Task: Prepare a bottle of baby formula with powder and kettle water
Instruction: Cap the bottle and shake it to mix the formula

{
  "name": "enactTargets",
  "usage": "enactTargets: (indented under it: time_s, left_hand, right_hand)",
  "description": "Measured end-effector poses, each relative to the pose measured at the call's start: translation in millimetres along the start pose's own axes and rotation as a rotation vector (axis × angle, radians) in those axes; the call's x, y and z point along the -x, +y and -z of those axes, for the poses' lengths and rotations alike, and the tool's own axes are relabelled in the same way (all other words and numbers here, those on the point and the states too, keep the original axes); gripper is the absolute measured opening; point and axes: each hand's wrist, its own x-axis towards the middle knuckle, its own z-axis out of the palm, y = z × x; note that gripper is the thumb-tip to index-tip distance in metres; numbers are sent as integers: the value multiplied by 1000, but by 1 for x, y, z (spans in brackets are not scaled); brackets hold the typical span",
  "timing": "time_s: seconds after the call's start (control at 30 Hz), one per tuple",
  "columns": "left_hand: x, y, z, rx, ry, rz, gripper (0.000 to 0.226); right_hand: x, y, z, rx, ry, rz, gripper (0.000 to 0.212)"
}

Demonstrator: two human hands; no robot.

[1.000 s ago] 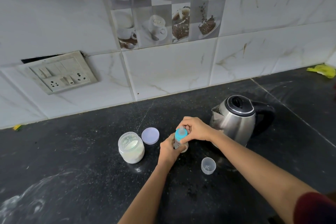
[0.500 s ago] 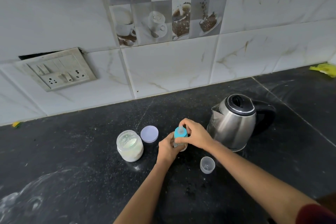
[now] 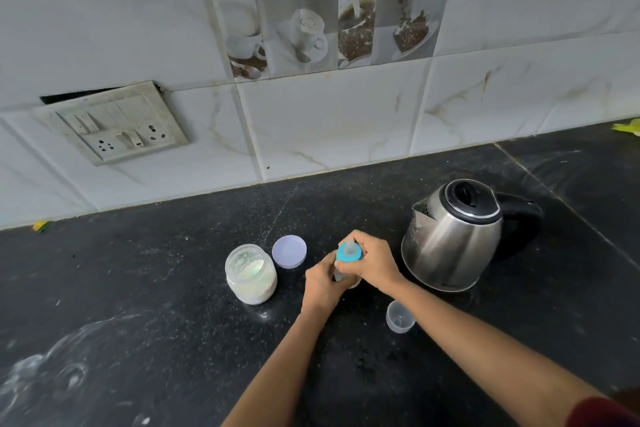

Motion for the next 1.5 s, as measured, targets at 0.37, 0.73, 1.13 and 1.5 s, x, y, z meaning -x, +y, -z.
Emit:
enactTargets:
  time_s: [0.37,0.73,1.13,1.5]
  left_hand:
    - [11,7,-10,-14,145,38,31]
    - [12,13,-6,-24,97,64,34]
    - [10,6,-9,93,56,120,68]
    - [11,9,-7,106,46,140,68]
  right_hand:
    - [20,-19,-42,10,457,-206,33]
    - [24,-22,-19,-8,252,-216,46]
    - [78,-20,32,958,-560,-429,85]
    - [55,-52,83,93,-74,-196,35]
